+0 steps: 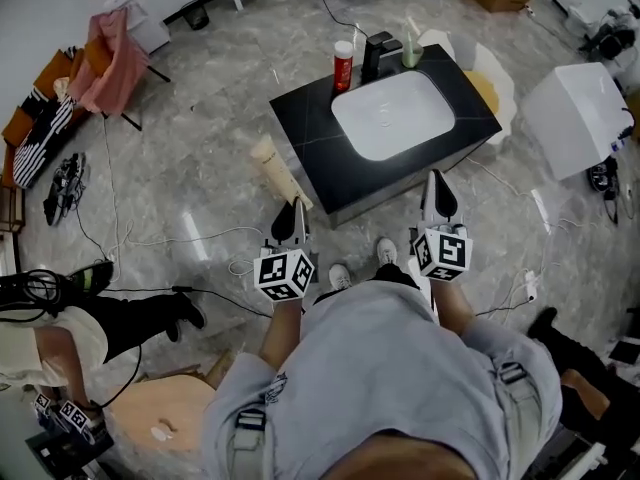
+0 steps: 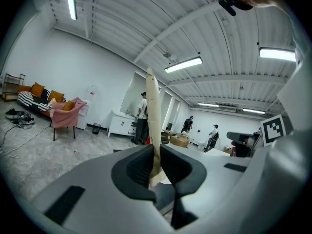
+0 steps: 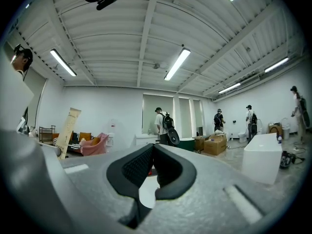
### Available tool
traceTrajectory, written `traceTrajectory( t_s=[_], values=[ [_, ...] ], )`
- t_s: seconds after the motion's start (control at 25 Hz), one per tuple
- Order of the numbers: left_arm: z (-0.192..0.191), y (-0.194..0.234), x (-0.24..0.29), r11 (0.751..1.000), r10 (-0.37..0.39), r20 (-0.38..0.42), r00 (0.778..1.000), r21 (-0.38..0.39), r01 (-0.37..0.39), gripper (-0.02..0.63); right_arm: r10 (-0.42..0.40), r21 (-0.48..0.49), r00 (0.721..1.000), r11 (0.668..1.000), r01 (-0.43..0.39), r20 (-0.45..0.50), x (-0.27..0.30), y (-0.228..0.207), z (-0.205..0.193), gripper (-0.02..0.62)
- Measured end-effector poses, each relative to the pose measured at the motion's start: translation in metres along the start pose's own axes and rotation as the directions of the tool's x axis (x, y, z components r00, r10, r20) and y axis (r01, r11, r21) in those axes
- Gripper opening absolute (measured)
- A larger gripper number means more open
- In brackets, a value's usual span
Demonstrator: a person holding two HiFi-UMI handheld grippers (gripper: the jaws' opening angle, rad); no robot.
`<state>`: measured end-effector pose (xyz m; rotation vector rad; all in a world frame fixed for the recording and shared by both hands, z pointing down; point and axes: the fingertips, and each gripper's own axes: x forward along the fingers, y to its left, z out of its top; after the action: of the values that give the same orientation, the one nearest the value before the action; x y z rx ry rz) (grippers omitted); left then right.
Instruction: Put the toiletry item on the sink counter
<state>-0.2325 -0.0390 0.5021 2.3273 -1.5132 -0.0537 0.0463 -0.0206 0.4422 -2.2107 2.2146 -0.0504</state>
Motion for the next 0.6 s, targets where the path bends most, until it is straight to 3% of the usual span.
traceTrajectory(
  t_s=[0.6],
  values=[
    [0.000,0.013,0.033,0.993,0.116,-0.011,0.993,-0.012,-0.116,0.037,0.154,0.019,0.988,0.988,-0.153,-0.029,0.081,0.017,-0.011,0.005]
  ],
)
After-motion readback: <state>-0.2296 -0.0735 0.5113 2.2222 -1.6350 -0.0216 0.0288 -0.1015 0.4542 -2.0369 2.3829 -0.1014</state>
